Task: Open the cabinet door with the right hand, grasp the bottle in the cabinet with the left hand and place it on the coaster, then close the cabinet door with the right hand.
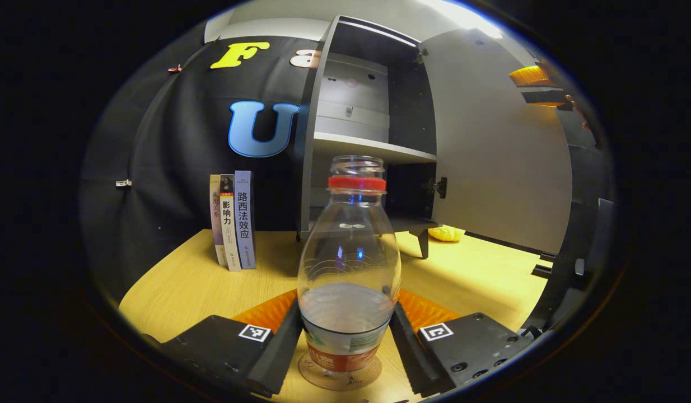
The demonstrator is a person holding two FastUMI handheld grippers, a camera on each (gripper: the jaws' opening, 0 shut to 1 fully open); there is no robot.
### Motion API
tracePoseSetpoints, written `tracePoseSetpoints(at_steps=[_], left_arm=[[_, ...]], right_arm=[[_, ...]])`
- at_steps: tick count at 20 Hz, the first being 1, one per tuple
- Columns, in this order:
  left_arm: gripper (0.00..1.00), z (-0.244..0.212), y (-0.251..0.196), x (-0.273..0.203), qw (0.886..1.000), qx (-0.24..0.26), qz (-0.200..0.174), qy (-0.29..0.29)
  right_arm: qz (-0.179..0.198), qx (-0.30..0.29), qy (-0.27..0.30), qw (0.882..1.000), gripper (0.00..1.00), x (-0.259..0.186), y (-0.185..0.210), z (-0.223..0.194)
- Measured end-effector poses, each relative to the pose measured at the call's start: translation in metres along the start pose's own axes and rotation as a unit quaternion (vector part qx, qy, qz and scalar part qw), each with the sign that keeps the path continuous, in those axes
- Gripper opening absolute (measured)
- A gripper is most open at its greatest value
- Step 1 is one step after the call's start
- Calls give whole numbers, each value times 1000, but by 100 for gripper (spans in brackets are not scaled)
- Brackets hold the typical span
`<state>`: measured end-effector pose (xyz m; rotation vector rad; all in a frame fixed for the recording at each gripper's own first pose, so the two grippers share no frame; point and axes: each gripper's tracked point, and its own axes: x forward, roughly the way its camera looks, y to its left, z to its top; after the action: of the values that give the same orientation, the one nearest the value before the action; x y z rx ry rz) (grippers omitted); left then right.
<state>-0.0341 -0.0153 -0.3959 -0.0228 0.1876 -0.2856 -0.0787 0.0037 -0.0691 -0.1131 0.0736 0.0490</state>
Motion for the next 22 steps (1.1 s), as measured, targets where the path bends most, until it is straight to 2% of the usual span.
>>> tracePoseSetpoints(at_steps=[5, 6, 7, 9, 13, 17, 22], left_arm=[[82, -13, 8, 5, 1000, -4, 11, 4], [82, -14, 8, 3, 1000, -6, 11, 6], [83, -16, 6, 2, 1000, -7, 10, 8], [83, -14, 3, -1, 1000, -7, 9, 10], [95, -12, -10, 1, 999, -25, -10, 23], [95, -3, -3, -1, 1000, -6, 10, 16], [95, 15, -2, 3, 1000, 0, 7, 3]], right_arm=[[3, -21, 28, 999, 98, 2, 3, -23], [6, -25, 29, 999, 94, 2, 5, -24], [8, -27, 30, 999, 98, 2, 6, -23], [9, -24, 27, 999, 98, 4, 5, -21], [17, -17, 29, 999, 98, 4, 8, -22], [19, -26, 29, 999, 98, 4, 7, -19], [18, -27, 22, 999, 98, 2, 3, -14]])
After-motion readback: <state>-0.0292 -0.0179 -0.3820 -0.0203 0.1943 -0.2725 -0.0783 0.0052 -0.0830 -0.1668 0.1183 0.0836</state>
